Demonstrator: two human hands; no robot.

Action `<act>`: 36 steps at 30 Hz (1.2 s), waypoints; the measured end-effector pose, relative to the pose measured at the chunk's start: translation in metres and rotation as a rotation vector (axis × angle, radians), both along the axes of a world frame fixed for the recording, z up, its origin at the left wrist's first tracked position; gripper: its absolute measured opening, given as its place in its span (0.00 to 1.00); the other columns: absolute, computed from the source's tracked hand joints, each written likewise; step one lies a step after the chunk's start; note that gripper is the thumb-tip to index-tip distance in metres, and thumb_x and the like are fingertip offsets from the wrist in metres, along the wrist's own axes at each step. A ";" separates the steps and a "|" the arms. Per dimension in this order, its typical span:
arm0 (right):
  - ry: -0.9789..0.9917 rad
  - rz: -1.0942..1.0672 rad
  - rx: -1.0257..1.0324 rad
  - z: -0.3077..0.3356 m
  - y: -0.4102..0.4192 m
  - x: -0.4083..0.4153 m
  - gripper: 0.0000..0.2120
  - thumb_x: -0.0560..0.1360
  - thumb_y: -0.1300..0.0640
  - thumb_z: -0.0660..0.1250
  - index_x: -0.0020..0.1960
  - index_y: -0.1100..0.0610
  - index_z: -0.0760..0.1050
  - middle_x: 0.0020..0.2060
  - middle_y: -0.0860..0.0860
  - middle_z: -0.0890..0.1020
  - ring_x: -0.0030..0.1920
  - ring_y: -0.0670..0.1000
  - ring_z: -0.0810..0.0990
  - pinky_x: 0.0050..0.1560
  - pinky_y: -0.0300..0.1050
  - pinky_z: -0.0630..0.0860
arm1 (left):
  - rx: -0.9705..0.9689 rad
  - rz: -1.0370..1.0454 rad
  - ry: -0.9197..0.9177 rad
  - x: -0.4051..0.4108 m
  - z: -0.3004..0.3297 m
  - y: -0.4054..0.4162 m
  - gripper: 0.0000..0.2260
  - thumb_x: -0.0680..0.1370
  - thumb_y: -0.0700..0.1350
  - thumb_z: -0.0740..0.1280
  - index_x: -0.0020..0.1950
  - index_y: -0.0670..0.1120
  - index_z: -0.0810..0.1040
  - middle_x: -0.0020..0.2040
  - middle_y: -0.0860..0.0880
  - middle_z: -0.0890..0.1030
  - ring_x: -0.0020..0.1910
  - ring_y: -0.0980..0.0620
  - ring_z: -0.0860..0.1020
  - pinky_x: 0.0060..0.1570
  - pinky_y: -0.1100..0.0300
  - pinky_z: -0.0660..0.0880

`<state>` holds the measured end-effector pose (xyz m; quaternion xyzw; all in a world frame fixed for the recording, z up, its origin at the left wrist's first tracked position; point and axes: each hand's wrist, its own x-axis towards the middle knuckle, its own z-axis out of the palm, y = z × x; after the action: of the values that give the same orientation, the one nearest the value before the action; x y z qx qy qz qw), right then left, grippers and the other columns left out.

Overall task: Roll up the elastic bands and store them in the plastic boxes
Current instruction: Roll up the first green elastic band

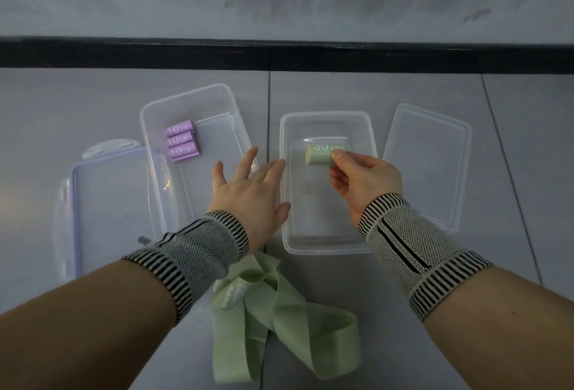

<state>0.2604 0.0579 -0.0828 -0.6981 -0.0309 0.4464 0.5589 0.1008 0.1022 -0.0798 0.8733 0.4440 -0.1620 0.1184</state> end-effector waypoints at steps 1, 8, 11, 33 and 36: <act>-0.008 0.015 -0.003 -0.002 0.001 -0.001 0.05 0.71 0.61 0.73 0.39 0.57 0.78 0.33 0.53 0.82 0.37 0.51 0.81 0.46 0.47 0.81 | 0.011 0.005 -0.018 -0.001 -0.001 0.000 0.30 0.79 0.61 0.52 0.76 0.52 0.45 0.77 0.54 0.50 0.76 0.49 0.40 0.70 0.36 0.45; -0.112 0.114 -0.069 -0.028 0.034 -0.004 0.03 0.72 0.59 0.73 0.40 0.57 0.79 0.32 0.53 0.82 0.33 0.48 0.81 0.43 0.44 0.82 | 0.071 -0.121 0.009 0.000 -0.013 0.041 0.32 0.78 0.63 0.45 0.76 0.51 0.38 0.77 0.55 0.39 0.75 0.50 0.36 0.70 0.34 0.42; -0.201 0.160 -0.110 -0.040 0.049 -0.004 0.03 0.71 0.57 0.73 0.40 0.56 0.80 0.32 0.52 0.82 0.34 0.49 0.81 0.46 0.47 0.82 | 0.067 -0.134 0.010 -0.001 -0.020 0.042 0.33 0.76 0.65 0.42 0.76 0.52 0.37 0.77 0.55 0.39 0.75 0.50 0.36 0.69 0.34 0.42; -0.765 0.531 -0.224 -0.074 0.064 -0.001 0.14 0.74 0.47 0.67 0.54 0.54 0.80 0.47 0.51 0.83 0.48 0.51 0.81 0.51 0.47 0.77 | 0.071 -0.049 -0.197 0.011 -0.035 0.038 0.29 0.80 0.55 0.49 0.77 0.48 0.42 0.78 0.52 0.43 0.76 0.52 0.41 0.73 0.42 0.41; -0.769 0.531 -0.234 -0.078 0.065 -0.003 0.15 0.73 0.48 0.69 0.56 0.53 0.79 0.50 0.51 0.82 0.49 0.50 0.80 0.53 0.46 0.76 | 0.071 -0.030 -0.218 0.010 -0.037 0.036 0.29 0.80 0.55 0.49 0.77 0.48 0.43 0.78 0.53 0.44 0.76 0.52 0.40 0.73 0.42 0.41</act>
<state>0.2578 0.1224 -0.1607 -0.8389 -0.3620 0.2835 0.2914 0.1112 0.1385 -0.1170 0.8960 0.4207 -0.0518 0.1324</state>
